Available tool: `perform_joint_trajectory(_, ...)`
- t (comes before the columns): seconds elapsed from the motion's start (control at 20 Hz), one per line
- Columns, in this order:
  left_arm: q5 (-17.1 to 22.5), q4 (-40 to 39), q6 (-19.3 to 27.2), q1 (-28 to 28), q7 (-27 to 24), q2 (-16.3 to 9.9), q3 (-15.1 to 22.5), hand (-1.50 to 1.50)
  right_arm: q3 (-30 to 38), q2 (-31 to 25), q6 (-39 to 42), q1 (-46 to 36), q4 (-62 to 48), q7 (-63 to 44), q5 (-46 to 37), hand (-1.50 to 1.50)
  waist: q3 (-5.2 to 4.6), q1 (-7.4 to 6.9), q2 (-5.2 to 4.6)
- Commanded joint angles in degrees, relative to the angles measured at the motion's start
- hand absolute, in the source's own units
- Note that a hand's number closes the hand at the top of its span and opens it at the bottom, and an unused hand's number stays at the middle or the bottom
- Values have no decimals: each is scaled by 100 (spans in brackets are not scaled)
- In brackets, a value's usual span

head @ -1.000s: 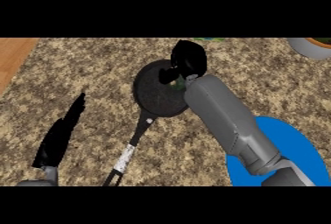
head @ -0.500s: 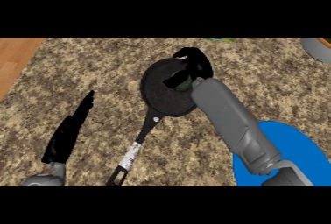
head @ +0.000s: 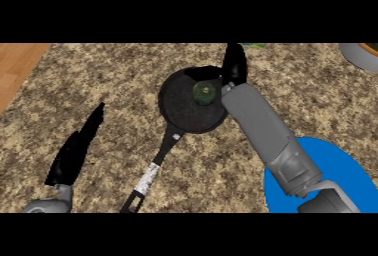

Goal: Pick the squash from the plate and place it in the pan

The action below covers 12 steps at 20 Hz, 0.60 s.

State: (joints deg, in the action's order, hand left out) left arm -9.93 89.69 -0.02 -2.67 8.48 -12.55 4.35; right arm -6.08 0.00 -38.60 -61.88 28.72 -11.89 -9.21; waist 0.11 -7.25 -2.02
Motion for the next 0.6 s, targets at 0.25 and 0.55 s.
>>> perform_joint_trajectory(0.25,69,106,27,250,134,-67,-219,0,818,0,-1210,66,-265,875,695,-150,-6,452,120)
perform_joint_trajectory(0.55,190,514,-27,892,17,-191,-452,0,923,-639,-302,1303,628,1805,791,-150,-9,701,217)
